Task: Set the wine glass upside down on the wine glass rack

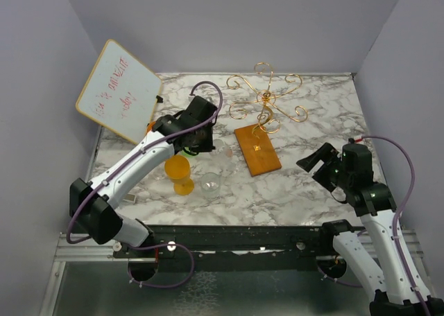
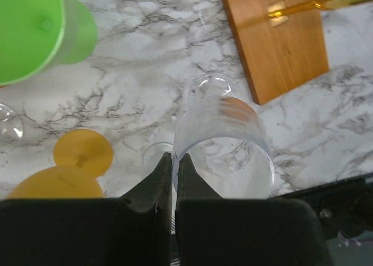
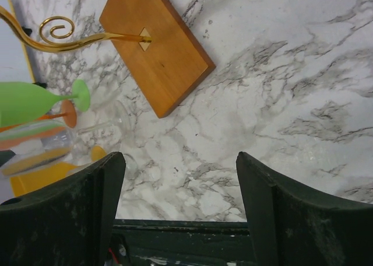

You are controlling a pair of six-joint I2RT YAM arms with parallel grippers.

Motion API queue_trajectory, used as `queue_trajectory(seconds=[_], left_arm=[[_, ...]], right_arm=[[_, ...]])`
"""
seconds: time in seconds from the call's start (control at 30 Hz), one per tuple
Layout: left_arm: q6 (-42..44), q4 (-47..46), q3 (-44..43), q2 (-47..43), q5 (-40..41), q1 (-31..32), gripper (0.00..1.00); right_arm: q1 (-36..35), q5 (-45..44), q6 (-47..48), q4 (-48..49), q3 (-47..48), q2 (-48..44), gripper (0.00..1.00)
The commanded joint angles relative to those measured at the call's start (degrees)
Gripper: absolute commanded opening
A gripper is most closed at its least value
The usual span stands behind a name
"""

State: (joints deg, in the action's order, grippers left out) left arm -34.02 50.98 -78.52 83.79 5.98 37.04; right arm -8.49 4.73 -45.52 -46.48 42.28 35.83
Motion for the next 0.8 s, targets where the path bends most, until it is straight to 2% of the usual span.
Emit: queue_trajectory(seconds=[0.0, 0.13, 0.4, 0.6, 0.77], left_arm=[[-3.9, -3.8, 0.7, -7.2, -4.0, 5.0, 0.0], [-8.1, -12.5, 6.9, -11.9, -2.2, 10.2, 0.0], [-13.0, -34.6, 22.5, -20.8, 8.8, 21.7, 0.0], [-9.3, -46.8, 26.4, -20.7, 23.8, 31.2, 0.0], [-7.8, -56.1, 28.6, -19.1, 30.8, 34.4, 0.0]], right_arm=[[0.3, 8.6, -10.4, 0.6, -1.2, -2.1, 0.83], [0.4, 16.5, -22.3, 4.5, -5.1, -5.8, 0.84], [0.3, 25.3, -40.5, 8.0, -9.0, -9.5, 0.92], [0.4, 27.6, -44.9, 5.0, -7.7, -8.8, 0.92], [0.3, 25.7, -45.8, 3.5, -5.9, -8.6, 0.94]])
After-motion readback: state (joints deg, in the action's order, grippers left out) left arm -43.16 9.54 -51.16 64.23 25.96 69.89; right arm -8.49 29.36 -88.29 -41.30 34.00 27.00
